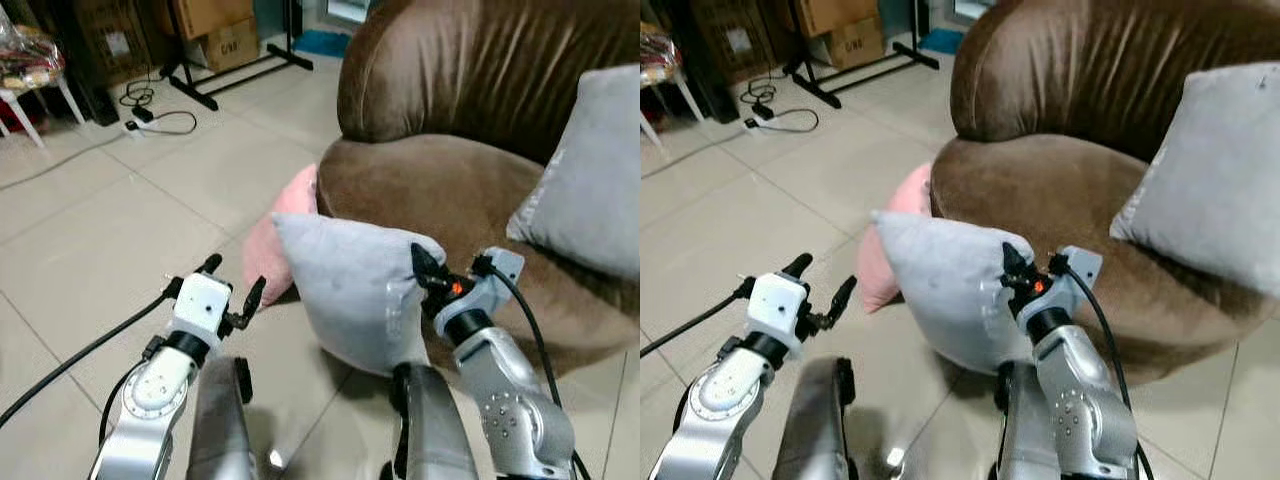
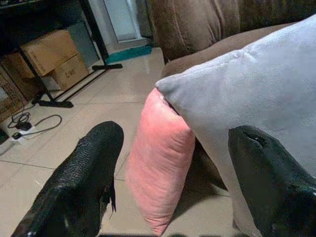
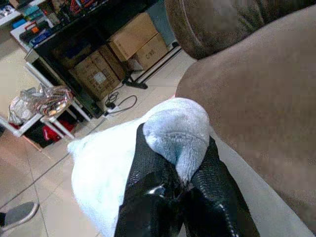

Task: Move the pillow to the sofa from floor

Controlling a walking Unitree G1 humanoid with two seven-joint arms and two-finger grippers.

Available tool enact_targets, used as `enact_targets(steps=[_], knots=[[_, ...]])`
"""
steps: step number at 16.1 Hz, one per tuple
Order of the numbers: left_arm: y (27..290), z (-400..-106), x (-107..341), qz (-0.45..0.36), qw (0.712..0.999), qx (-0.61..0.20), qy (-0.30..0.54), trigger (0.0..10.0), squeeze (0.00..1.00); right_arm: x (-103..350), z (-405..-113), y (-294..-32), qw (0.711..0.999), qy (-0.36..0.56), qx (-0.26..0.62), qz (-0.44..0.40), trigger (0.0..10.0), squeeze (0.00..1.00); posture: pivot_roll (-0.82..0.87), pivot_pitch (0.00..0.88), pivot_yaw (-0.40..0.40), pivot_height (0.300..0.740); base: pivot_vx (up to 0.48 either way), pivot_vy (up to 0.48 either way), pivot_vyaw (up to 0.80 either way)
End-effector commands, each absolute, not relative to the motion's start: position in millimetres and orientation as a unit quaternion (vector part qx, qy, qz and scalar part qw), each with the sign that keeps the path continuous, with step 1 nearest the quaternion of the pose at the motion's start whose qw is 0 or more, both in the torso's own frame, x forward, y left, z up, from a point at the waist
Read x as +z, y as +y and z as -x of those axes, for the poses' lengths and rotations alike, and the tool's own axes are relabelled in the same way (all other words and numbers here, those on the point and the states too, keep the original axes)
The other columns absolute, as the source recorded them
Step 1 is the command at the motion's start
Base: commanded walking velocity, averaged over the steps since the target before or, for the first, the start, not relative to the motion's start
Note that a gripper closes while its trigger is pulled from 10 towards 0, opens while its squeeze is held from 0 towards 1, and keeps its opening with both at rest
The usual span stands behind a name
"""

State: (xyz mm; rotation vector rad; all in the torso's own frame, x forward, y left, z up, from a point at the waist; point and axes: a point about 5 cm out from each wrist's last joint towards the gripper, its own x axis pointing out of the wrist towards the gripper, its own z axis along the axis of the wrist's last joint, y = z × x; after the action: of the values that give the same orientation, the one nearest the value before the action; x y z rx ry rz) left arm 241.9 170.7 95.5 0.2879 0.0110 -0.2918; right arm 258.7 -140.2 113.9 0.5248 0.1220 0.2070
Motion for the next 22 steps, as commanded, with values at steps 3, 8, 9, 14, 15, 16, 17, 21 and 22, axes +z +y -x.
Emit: enact_targets(steps=[3, 8, 9, 14, 15, 16, 17, 21, 22], knots=[[171.1, -245.5, 102.6, -0.153, 0.978, -0.144, -0.007, 10.0, 0.0, 138.9, -259.9, -146.7, 0.966, 0.005, 0.089, -0.242, 10.0, 0.0, 0.02, 0.0, -0.02, 0.592, 0.0, 0.0, 0.0], [170.3, -249.5, 105.7, -0.156, 0.979, -0.131, -0.021, 10.0, 0.0, 136.7, -257.2, -146.6, 0.97, 0.007, 0.084, -0.229, 10.0, 0.0, 0.02, 0.0, -0.016, 0.637, 0.0, 0.0, 0.0], [170.6, -250.6, 106.9, -0.157, 0.979, -0.127, -0.023, 10.0, 0.0, 132.3, -256.8, -147.9, 0.971, 0.013, 0.077, -0.227, 10.0, 0.0, 0.02, 0.0, -0.016, 0.647, 0.0, 0.0, 0.0], [171.8, -250.5, 109.3, -0.148, 0.981, -0.121, -0.025, 10.0, 0.0, 140.9, -256.2, -151.1, 0.969, -0.002, 0.076, -0.237, 10.0, 0.0, 0.02, 0.0, -0.011, 0.697, 0.0, 0.0, 0.0], [171.8, -250.8, 110.1, -0.146, 0.982, -0.12, -0.026, 10.0, 0.0, 146.4, -256.3, -150.9, 0.964, -0.011, 0.083, -0.252, 10.0, 0.0, 0.02, 0.0, -0.011, 0.707, 0.0, 0.0, 0.0], [172.6, -251.3, 110.6, -0.147, 0.982, -0.117, -0.024, 10.0, 0.0, 157.5, -257.0, -153.0, 0.956, -0.034, 0.085, -0.279, 10.0, 0.0, 0.02, 0.0, -0.01, 0.717, 0.0, 0.0, 0.0], [173.4, -252.1, 110.5, -0.149, 0.982, -0.114, -0.021, 10.0, 0.0, 166.8, -258.5, -157.1, 0.948, -0.056, 0.077, -0.304, 10.0, 0.0, 0.01, 0.0, -0.007, 0.727, 0.0, 0.0, 0.0], [173.6, -251.8, 107.5, -0.154, 0.982, -0.11, 0.003, 10.0, 0.0, 160.6, -260.7, -164.9, 0.952, -0.05, 0.044, -0.3, 10.0, 0.0, 0.02, 0.0, -0.008, 0.74, 0.0, 0.0, 0.0], [173.9, -251.4, 106.8, -0.156, 0.981, -0.115, 0.009, 10.0, 0.0, 156.9, -259.4, -164.7, 0.954, -0.042, 0.037, -0.296, 10.0, 0.0, 0.02, 0.0, -0.008, 0.74, 0.0, 0.0, 0.0]])
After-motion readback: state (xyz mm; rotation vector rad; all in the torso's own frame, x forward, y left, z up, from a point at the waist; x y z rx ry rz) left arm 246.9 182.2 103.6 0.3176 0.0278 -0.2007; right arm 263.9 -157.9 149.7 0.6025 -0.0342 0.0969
